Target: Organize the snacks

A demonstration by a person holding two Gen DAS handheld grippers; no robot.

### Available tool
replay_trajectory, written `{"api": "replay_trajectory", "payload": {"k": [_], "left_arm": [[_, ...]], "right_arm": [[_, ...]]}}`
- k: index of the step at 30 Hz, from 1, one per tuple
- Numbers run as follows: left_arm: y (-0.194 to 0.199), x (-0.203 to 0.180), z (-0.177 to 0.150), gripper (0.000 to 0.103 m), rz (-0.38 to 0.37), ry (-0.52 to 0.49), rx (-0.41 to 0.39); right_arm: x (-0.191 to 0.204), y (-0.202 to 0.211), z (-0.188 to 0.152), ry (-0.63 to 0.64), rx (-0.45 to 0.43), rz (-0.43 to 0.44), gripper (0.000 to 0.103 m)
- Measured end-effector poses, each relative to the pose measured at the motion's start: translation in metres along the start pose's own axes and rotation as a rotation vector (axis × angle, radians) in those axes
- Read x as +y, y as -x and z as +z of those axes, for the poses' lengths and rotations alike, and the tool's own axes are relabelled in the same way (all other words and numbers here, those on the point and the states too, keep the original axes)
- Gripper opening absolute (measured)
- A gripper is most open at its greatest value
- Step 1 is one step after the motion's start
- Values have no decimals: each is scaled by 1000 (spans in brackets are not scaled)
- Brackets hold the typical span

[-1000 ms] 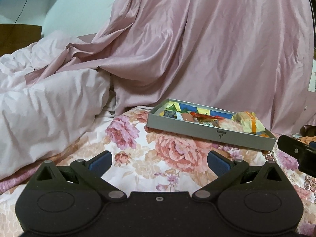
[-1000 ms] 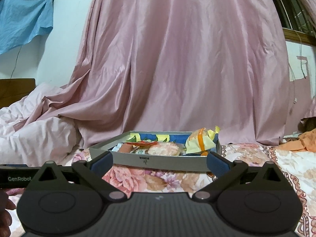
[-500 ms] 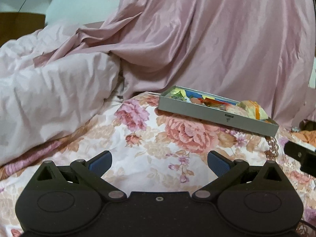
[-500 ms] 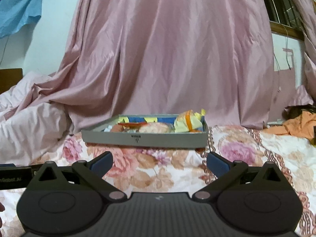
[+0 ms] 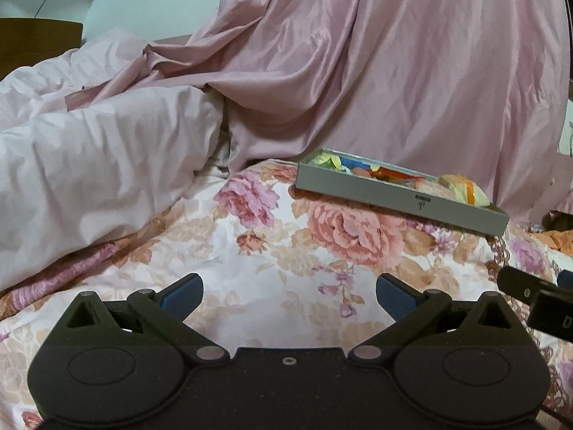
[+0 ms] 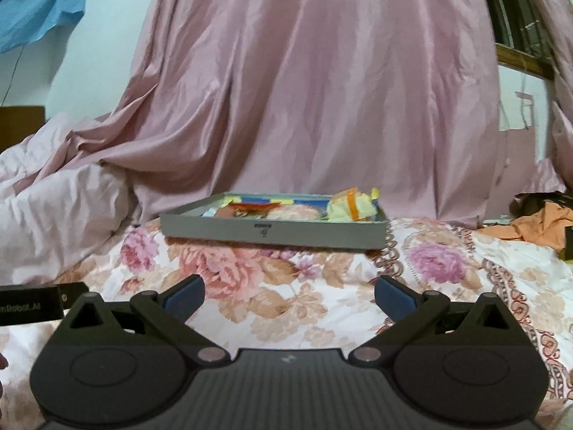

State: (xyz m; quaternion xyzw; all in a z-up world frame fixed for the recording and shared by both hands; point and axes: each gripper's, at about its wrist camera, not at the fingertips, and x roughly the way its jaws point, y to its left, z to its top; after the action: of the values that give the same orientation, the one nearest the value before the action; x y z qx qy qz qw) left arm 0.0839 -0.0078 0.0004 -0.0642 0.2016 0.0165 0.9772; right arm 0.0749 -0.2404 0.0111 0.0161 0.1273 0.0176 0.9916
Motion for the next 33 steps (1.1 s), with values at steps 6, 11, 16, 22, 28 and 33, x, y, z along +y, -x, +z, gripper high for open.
{"api": "replay_trajectory", "payload": {"k": [6, 11, 16, 22, 28, 33], "left_arm": [[2, -2, -3, 102, 6, -19, -4], [2, -2, -4, 102, 13, -24, -6], [3, -1, -3, 102, 16, -16, -4], [3, -1, -3, 102, 17, -15, -7], [3, 0, -3, 102, 17, -15, -10], [4, 0, -3, 102, 18, -14, -11]], "right_arm": [[3, -6, -4, 1, 37, 21, 103], [0, -6, -4, -18, 38, 18, 103], [-3, -8, -5, -33, 51, 8, 103], [-2, -9, -6, -27, 66, 6, 103], [0, -10, -7, -15, 78, 11, 103], [0, -11, -7, -13, 87, 11, 103]]}}
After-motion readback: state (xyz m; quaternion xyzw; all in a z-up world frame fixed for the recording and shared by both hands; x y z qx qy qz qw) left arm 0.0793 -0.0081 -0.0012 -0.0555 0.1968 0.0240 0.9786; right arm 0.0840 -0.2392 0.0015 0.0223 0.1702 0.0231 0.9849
